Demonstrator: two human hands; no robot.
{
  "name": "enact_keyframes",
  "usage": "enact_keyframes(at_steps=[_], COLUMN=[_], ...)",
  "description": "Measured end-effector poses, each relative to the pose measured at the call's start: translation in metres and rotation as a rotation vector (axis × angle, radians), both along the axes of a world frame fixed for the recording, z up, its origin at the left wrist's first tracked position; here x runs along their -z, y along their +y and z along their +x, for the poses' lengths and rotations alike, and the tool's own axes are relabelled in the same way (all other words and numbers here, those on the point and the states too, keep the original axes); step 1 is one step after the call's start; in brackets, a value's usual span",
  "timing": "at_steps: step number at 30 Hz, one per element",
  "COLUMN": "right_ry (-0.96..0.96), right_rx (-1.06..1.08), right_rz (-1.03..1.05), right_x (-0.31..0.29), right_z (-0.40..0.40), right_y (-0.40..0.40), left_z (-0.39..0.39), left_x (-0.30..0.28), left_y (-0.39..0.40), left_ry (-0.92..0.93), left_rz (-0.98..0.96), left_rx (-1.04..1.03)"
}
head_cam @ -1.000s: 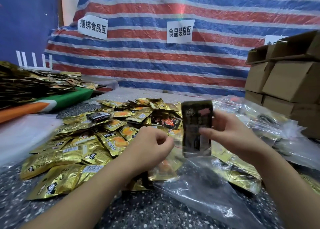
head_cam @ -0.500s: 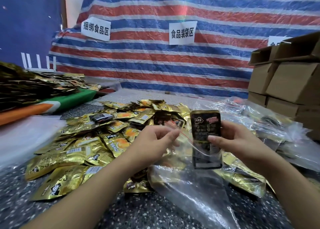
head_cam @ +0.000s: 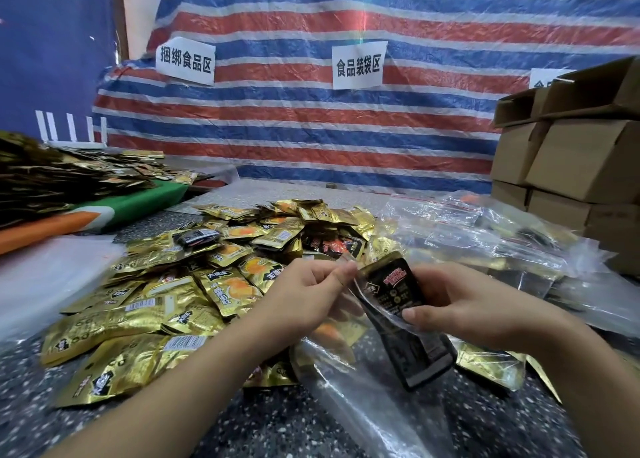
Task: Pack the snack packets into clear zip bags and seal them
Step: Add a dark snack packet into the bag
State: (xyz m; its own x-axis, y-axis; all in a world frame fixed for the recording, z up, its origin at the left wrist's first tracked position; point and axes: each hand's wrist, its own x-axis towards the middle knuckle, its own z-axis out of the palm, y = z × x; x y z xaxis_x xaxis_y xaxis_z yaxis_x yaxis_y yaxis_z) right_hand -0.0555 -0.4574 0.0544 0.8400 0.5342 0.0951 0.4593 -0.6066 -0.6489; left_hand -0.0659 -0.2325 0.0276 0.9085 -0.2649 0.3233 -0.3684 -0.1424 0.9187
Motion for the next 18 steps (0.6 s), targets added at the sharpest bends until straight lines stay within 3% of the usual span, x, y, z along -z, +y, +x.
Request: enact_keyframes(at_steps=[9,18], right_ry=[-0.059,-0.096], right_rx=[-0.006,0.137], right_rz=[-0.247,-0.073], right_x=[-0.002,-0.001], right_z=[-0.005,-0.003], right_y=[0.01,0.008], left_z=[0.004,0.009], left_x=[0.006,0.008], left_y=[0.0,-0.001], left_ry=[-0.065,-0.075], left_rz=[0.045,-0.038], left_rx=[-0.022,-0.051])
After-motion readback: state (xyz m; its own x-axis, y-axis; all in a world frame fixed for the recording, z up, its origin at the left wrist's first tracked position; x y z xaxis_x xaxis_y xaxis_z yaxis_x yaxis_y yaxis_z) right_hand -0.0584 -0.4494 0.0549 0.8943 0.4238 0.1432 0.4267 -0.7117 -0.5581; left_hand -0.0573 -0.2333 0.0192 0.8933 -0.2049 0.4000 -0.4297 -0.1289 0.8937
